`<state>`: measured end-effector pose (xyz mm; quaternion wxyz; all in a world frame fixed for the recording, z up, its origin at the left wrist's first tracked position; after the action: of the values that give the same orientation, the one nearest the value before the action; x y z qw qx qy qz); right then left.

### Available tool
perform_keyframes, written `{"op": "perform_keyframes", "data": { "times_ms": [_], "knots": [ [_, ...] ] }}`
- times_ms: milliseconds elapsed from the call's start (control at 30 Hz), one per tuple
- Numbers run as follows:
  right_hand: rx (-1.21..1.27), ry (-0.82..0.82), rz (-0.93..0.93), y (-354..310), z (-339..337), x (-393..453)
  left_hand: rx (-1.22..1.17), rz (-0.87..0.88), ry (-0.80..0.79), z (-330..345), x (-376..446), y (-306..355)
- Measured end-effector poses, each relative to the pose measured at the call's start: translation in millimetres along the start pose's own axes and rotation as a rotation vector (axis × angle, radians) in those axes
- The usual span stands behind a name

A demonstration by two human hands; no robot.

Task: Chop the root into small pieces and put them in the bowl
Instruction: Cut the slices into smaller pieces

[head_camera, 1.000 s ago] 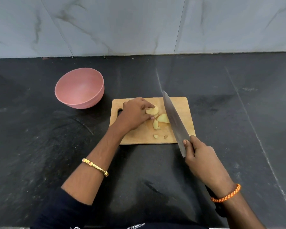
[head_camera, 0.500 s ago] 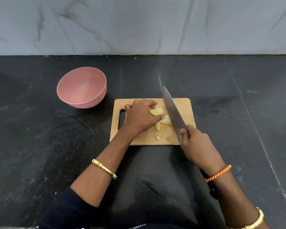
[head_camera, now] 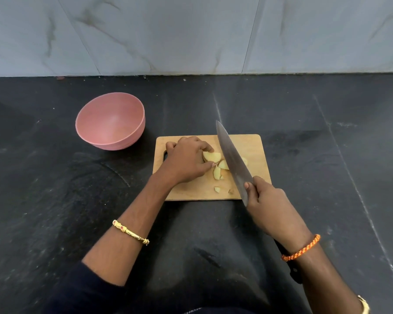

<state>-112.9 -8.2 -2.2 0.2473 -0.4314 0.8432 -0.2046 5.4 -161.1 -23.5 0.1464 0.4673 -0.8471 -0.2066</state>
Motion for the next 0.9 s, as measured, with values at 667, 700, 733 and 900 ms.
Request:
{"op": "perform_keyframes", "data": {
  "times_ms": [667,700,733,900],
  "knots": [
    [-0.264,-0.118,0.009,-19,20,-6,-0.245,-0.122,0.160,5,-8,-1],
    [-0.274,-0.118,0.004,-21,20,-6,-0.262,-0.134,0.166,5,-8,-1],
    [-0.284,-0.118,-0.002,-22,20,-7,-0.270,-0.139,0.171,4,-8,-1],
    [-0.340,-0.181,0.038,-10,11,-24,-0.264,-0.149,0.182,3,-9,1]
  ]
}}
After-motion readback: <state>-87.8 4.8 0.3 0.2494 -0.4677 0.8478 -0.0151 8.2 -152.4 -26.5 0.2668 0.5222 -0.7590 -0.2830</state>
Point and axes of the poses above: each hand's wrist, its own x-axis towards the middle knuckle, its own z-axis out of the palm, y = z × x, the point moved 3 cm from there along x, towards the middle knuckle, and after that the axes turned 11 degrees about y, right-handed, at the moved point
